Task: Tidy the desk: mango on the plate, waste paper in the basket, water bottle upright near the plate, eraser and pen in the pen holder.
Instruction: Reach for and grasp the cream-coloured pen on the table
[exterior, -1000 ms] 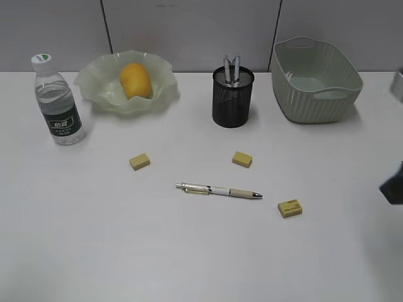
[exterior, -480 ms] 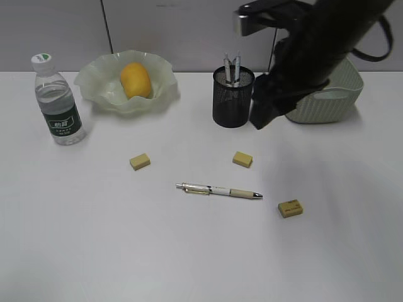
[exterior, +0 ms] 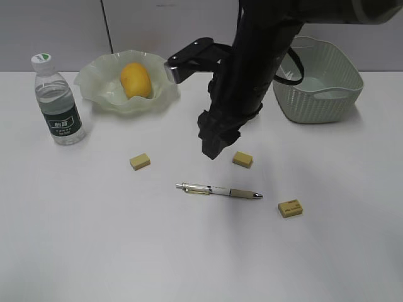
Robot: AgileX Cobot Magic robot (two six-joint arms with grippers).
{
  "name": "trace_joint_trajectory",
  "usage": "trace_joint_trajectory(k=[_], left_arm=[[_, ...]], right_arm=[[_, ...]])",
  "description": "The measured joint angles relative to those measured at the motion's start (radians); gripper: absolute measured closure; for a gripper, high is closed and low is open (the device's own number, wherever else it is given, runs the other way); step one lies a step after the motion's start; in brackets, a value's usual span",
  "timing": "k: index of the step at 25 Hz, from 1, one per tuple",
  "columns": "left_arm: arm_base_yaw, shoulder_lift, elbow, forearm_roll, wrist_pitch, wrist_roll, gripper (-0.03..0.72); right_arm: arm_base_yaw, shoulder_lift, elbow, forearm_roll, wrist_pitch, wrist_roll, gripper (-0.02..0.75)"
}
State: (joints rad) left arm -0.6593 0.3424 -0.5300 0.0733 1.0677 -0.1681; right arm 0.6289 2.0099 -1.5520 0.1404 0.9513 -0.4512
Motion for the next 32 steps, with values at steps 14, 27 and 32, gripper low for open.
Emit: trace_joint_trajectory(k=[14, 27, 32], left_arm=[[0.000, 0.000, 0.000, 0.000, 0.000, 0.000, 0.150], [0.000, 0.000, 0.000, 0.000, 0.000, 0.000, 0.150], [0.000, 0.000, 0.000, 0.000, 0.000, 0.000, 0.149]], right_arm=[[0.000, 0.145, -0.002, -0.002, -0.056, -0.400, 0.243], [0.002, 0.250, -0.002, -0.044, -0.083, -0.450, 0.243], [0.003, 0.265, -0.012, -0.047, -0.100, -0.452, 0.254]])
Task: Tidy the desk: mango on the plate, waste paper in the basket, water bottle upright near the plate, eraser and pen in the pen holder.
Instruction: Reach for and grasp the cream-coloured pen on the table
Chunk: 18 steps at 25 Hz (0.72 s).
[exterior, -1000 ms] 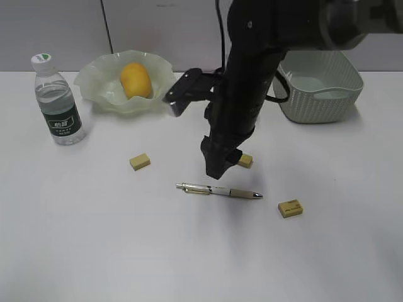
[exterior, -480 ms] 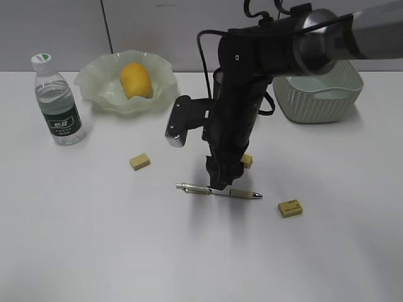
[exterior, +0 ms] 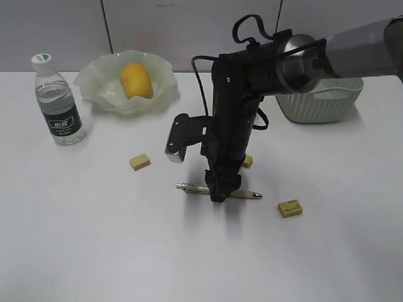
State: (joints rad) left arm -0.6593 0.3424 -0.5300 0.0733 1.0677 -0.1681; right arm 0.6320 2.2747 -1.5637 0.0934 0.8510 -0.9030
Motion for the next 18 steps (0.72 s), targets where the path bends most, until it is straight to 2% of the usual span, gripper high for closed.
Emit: trace_joint_trajectory(k=[2, 4, 7, 9, 14, 18], left_arm=[[0.000, 0.000, 0.000, 0.000, 0.000, 0.000, 0.149], [0.000, 0.000, 0.000, 0.000, 0.000, 0.000, 0.149], [0.000, 0.000, 0.000, 0.000, 0.000, 0.000, 0.149], [0.000, 0.000, 0.000, 0.000, 0.000, 0.000, 0.149], [0.000, 0.000, 0.000, 0.000, 0.000, 0.000, 0.149], [0.000, 0.000, 0.000, 0.000, 0.000, 0.000, 0.149]], right_arm=[[0.000, 0.004, -0.004, 0.000, 0.000, 0.001, 0.293], [0.000, 0.005, -0.007, 0.001, 0.000, 0.003, 0.363], [0.000, 0.005, -0.008, 0.005, 0.010, 0.003, 0.526], [0.000, 0.005, -0.008, 0.012, 0.030, 0.003, 0.608], [0.001, 0.006, -0.016, 0.014, 0.051, 0.003, 0.622], [0.001, 0.013, -0.061, 0.013, 0.173, 0.032, 0.622]])
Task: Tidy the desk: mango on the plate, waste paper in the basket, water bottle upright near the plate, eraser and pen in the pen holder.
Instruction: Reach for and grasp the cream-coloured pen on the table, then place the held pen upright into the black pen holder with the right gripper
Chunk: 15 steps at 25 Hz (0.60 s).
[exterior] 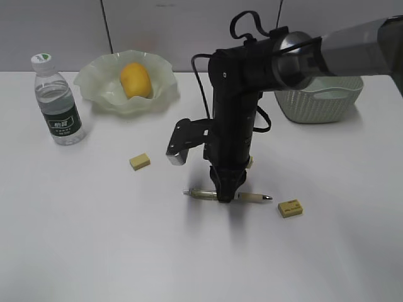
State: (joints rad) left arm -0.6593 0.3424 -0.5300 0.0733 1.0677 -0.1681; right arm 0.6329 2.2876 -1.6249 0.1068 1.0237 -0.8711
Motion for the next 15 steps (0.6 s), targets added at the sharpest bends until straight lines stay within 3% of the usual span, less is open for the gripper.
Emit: trace_joint_trajectory(k=[9, 15], left_arm=[[0.000, 0.000, 0.000, 0.000, 0.000, 0.000, 0.149], [0.000, 0.000, 0.000, 0.000, 0.000, 0.000, 0.158]], right_arm=[[-0.010, -0.116, -0.150, 0.002, 0.095, 0.066, 0.622], [-0.085, -0.272, -0.161, 0.006, 0.095, 0.143, 0.622]])
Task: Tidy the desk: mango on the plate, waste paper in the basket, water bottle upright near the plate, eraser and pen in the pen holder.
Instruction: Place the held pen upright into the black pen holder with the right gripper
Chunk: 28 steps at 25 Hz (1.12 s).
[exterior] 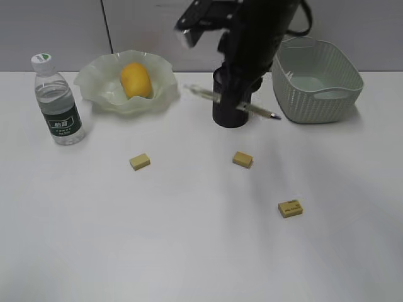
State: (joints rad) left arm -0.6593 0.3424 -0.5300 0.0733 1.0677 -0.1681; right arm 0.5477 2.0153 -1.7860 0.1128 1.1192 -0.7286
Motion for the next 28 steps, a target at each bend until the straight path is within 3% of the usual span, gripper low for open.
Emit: trace_joint_trajectory(k=[6, 11, 21, 28], left_arm=[[0.000, 0.000, 0.000, 0.000, 0.000, 0.000, 0.166], [0.000, 0.000, 0.000, 0.000, 0.000, 0.000, 0.166], [0.000, 0.000, 0.000, 0.000, 0.000, 0.000, 0.178], [0.000, 0.000, 0.000, 0.000, 0.000, 0.000, 0.179]], right_arm=[[-0.134, -0.153, -0.003, 0.023, -0.032, 0.106, 0.622], [-0.231, -0.168, -0.006, 0.069, -0.193, 0.240, 0.622], [-0.233, 0.037, -0.006, 0.394, -0.634, 0.281, 0.622], [-0.233, 0.159, -0.006, 0.433, -0.756, 0.268, 0.622]])
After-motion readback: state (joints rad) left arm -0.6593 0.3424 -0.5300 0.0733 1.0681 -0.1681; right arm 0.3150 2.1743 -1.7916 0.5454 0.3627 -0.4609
